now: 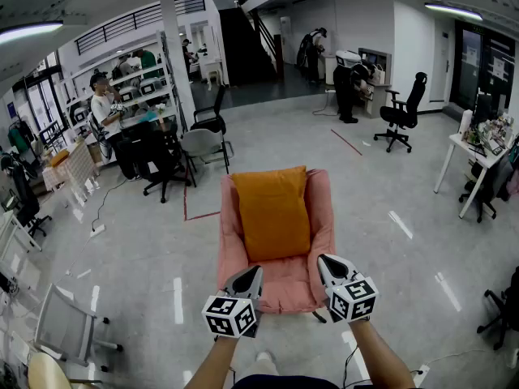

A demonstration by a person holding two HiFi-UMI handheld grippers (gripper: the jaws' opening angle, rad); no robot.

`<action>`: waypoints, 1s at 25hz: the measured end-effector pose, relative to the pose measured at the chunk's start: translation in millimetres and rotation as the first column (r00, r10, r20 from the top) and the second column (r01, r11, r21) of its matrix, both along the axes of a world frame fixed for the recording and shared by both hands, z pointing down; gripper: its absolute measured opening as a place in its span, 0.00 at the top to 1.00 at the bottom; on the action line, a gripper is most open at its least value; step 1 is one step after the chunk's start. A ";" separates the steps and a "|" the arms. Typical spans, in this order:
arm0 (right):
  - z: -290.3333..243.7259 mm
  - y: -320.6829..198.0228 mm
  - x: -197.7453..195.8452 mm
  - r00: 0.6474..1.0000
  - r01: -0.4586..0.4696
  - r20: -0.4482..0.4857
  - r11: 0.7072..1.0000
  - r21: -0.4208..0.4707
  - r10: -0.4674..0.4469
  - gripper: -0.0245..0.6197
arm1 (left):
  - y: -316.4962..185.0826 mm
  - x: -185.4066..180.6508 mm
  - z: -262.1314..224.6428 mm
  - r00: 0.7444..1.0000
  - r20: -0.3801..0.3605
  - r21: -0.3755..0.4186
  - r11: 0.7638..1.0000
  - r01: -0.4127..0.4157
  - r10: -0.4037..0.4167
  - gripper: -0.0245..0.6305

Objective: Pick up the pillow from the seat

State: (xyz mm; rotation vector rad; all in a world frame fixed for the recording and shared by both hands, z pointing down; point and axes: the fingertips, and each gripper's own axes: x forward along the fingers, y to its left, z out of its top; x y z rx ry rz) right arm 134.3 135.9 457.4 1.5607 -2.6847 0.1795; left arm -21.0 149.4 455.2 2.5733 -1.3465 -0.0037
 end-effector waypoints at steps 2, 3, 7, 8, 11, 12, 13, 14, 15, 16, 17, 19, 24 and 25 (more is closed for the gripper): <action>0.1 -0.9 4.0 1.000 0.001 0.005 1.000 0.000 -0.001 0.94 | -0.6 3.7 -0.2 1.000 -0.002 0.001 1.000 0.002 -0.002 0.96; 0.1 -1.4 6.0 1.000 0.000 0.006 1.000 -0.001 0.000 0.94 | -0.8 5.4 -0.7 1.000 -0.002 0.001 1.000 0.002 -0.002 0.96; 2.0 -0.2 9.9 1.000 -0.004 0.008 1.000 -0.009 0.004 0.94 | 0.1 10.0 -2.1 1.000 0.003 -0.002 1.000 -0.001 0.001 0.96; 2.8 0.5 9.7 1.000 -0.005 0.008 1.000 -0.010 0.005 0.94 | 0.9 10.4 -2.1 1.000 0.005 -0.003 1.000 -0.002 0.002 0.96; 3.6 -0.5 9.0 1.000 -0.010 0.014 1.000 -0.007 0.010 0.94 | 2.1 10.4 -2.7 1.000 0.009 -0.001 1.000 -0.005 0.005 0.96; 3.2 -1.1 9.0 1.000 -0.011 0.016 1.000 -0.005 0.011 0.94 | 2.0 10.3 -2.8 1.000 0.011 0.000 1.000 -0.005 0.005 0.96; 2.9 -1.3 9.1 1.000 -0.011 0.018 1.000 -0.004 0.011 0.94 | 2.1 10.3 -2.4 1.000 0.012 -0.001 1.000 -0.005 0.005 0.96; 2.9 -1.1 9.2 1.000 -0.009 0.019 1.000 -0.004 0.010 0.94 | 2.3 10.4 -1.7 1.000 0.011 -0.003 1.000 -0.004 0.004 0.96; 3.6 -0.9 9.5 1.000 -0.009 0.020 1.000 -0.005 0.009 0.94 | 2.6 10.6 -0.8 1.000 0.010 -0.005 1.000 -0.003 0.004 0.96; 4.7 -0.7 10.3 1.000 -0.011 0.021 1.000 -0.007 0.011 0.94 | 2.9 10.8 0.2 1.000 0.008 -0.007 1.000 -0.003 0.004 0.96; 6.1 -0.7 11.4 1.000 -0.015 0.022 1.000 -0.010 0.015 0.94 | 3.1 11.1 1.2 1.000 0.007 -0.008 1.000 -0.004 0.004 0.96; 8.0 -1.7 14.1 0.999 -0.025 0.025 1.000 -0.016 0.026 0.94 | 2.7 11.9 2.4 1.000 0.007 -0.011 1.000 -0.005 0.005 0.96; 8.6 -13.4 16.2 0.999 -0.028 0.016 0.999 -0.023 0.028 0.93 | -7.7 13.2 2.2 1.000 0.002 -0.013 1.000 -0.003 0.003 0.96; 8.9 -16.5 14.1 1.000 -0.026 0.015 0.999 -0.025 0.026 0.94 | -10.4 11.1 2.8 1.000 0.001 -0.015 1.000 -0.001 0.001 0.96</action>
